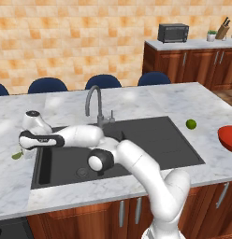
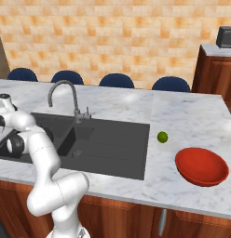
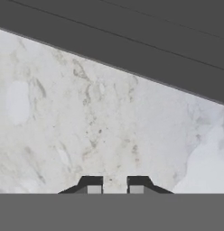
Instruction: Remove the lemon wedge and lime from the sink. Then move the bowl and cup from the counter to the sink for washing.
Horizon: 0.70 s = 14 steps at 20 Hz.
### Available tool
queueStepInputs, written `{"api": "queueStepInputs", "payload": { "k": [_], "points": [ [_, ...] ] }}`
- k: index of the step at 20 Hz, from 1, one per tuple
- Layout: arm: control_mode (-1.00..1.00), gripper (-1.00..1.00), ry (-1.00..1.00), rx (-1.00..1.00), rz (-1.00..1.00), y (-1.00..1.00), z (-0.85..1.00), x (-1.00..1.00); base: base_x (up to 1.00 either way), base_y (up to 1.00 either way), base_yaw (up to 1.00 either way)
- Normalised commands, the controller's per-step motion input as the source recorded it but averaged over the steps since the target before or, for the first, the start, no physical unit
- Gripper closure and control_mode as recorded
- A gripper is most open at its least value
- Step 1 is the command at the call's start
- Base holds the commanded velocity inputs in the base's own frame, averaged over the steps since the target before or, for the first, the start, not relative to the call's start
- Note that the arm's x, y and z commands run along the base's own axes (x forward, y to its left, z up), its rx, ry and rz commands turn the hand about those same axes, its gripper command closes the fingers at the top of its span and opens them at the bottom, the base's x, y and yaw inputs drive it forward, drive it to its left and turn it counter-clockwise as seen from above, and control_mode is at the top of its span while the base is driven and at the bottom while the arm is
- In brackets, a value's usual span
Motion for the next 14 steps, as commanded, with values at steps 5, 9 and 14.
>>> {"api": "queueStepInputs", "payload": {
  "k": [5, 9, 14],
  "points": [
    [-1.0, -1.0, 0.02, 0.0, -0.12, 0.05, -0.15, -0.25, 0.0, 0.0, 0.0],
    [-1.0, -1.0, 0.0, -0.02, -0.08, 0.0, -0.01, -0.2, 0.0, 0.0, 0.0],
    [-1.0, -1.0, 0.01, -0.07, 0.0, 0.02, 0.01, -0.31, 0.0, 0.0, 0.0]
  ]
}}
